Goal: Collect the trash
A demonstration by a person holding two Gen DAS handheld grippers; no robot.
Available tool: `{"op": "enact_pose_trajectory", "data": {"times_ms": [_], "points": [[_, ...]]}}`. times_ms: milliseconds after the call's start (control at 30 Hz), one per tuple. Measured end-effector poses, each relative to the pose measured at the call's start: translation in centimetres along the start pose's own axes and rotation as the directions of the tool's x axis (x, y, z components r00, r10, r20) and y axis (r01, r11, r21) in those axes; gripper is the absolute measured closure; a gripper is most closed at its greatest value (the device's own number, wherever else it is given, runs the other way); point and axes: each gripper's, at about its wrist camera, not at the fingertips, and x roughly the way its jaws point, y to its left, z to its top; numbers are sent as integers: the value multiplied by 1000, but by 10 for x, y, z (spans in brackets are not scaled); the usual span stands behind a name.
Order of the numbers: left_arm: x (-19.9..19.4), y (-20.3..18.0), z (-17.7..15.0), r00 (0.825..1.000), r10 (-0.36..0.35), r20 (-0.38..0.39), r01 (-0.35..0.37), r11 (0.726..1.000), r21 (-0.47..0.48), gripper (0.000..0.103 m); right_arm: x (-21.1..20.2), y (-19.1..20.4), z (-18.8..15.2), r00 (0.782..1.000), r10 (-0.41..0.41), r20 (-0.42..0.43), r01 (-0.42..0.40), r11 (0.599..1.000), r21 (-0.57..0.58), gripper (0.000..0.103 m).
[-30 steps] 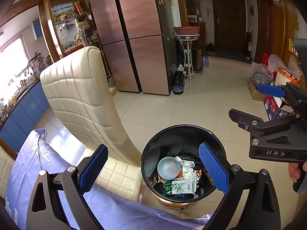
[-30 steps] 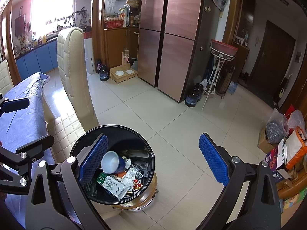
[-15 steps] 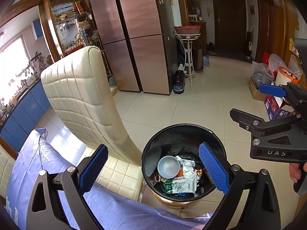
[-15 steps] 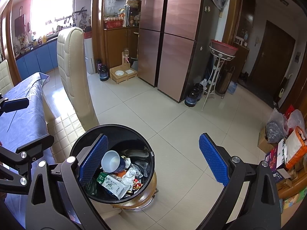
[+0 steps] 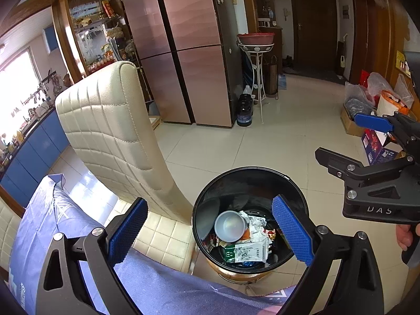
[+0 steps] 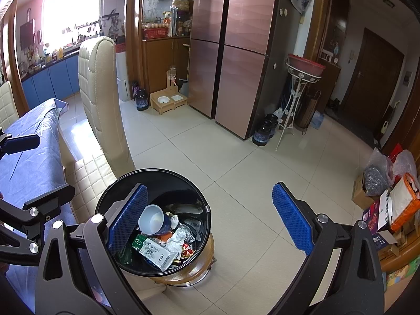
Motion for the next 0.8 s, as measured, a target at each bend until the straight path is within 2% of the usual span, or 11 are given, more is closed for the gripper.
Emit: {"op": "enact_pose_trajectory", "data": {"times_ms": [800], "points": [[7,-2,0,999,-8,-36,8,1000,9,10,-1,0,-3,1000,-3,-10,3,1000,-11,8]]}}
